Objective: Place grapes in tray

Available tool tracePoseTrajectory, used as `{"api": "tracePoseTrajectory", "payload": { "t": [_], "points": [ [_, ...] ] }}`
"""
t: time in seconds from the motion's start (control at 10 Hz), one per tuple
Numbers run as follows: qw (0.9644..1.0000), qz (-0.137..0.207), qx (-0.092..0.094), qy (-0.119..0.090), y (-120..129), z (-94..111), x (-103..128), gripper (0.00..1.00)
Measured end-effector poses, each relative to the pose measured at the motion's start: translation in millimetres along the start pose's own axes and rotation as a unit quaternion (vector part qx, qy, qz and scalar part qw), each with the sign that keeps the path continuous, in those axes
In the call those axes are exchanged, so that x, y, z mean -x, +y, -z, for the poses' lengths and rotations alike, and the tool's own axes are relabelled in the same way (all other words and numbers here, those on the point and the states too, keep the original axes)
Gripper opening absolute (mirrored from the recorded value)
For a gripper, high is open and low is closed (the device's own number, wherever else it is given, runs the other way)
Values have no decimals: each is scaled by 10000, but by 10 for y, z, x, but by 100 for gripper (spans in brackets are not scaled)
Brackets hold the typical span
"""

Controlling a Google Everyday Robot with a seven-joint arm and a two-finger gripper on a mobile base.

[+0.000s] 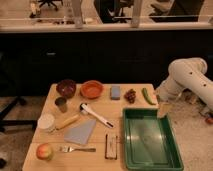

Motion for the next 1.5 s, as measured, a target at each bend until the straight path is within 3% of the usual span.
{"api": "tracePoseTrajectory", "payload": {
  "t": [0.4,1.0,1.5],
  "points": [
    [10000,-89,-19,18,-155,-83,132,80],
    [9993,-270,-79,246,-366,-302,275,80],
    [9998,-139,-8,155,-546,-403,433,80]
  ]
}}
